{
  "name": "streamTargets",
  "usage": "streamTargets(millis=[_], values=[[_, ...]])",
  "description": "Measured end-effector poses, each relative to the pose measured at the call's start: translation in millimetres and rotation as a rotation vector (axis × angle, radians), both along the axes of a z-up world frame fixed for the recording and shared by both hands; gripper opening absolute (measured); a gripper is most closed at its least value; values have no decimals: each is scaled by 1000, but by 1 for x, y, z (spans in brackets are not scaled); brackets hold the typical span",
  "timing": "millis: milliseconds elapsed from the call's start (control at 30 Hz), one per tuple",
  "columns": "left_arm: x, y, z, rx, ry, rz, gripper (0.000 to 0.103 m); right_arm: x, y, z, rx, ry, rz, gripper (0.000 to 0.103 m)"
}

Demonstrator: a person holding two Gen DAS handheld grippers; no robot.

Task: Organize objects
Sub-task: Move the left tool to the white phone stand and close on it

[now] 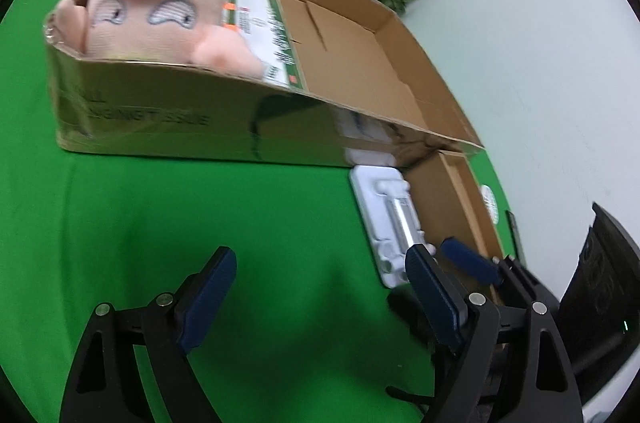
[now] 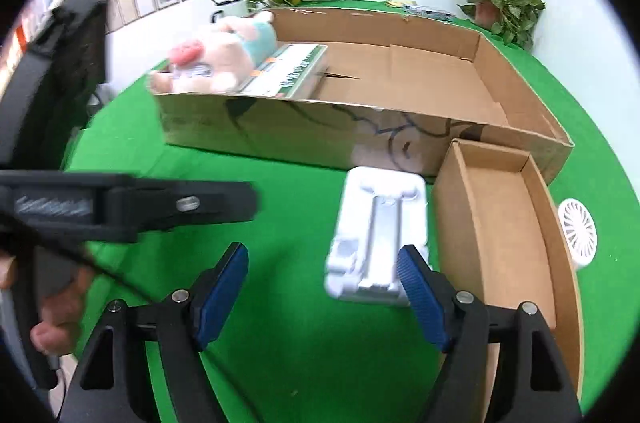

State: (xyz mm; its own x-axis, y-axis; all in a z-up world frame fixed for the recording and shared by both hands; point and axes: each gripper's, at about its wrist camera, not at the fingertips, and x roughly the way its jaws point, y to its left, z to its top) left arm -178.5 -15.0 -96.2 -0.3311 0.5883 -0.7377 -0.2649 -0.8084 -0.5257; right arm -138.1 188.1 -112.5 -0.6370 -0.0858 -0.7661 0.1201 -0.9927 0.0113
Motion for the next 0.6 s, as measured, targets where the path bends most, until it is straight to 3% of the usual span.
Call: streamTargets(millis=[100, 167, 300, 467, 567, 600], values=[[-7, -2, -6, -2, -21, 22, 85, -16, 2, -9, 64, -27, -56, 77], [-9, -5, -8, -6, -18, 27, 80, -20, 2, -12, 85, -47, -55, 80], [-11, -9, -13, 1, -22, 31, 79, -21, -6, -18, 133, -42, -27, 78], [-5, -12, -10, 7, -7, 1, 79, -4, -23, -23, 167, -16, 51, 57], [0, -9, -9, 11, -8, -26, 79, 15, -26, -17, 23, -22, 149, 35], [1, -7, -9, 19, -13, -34, 79, 22, -27, -17, -15, -27, 190, 33]])
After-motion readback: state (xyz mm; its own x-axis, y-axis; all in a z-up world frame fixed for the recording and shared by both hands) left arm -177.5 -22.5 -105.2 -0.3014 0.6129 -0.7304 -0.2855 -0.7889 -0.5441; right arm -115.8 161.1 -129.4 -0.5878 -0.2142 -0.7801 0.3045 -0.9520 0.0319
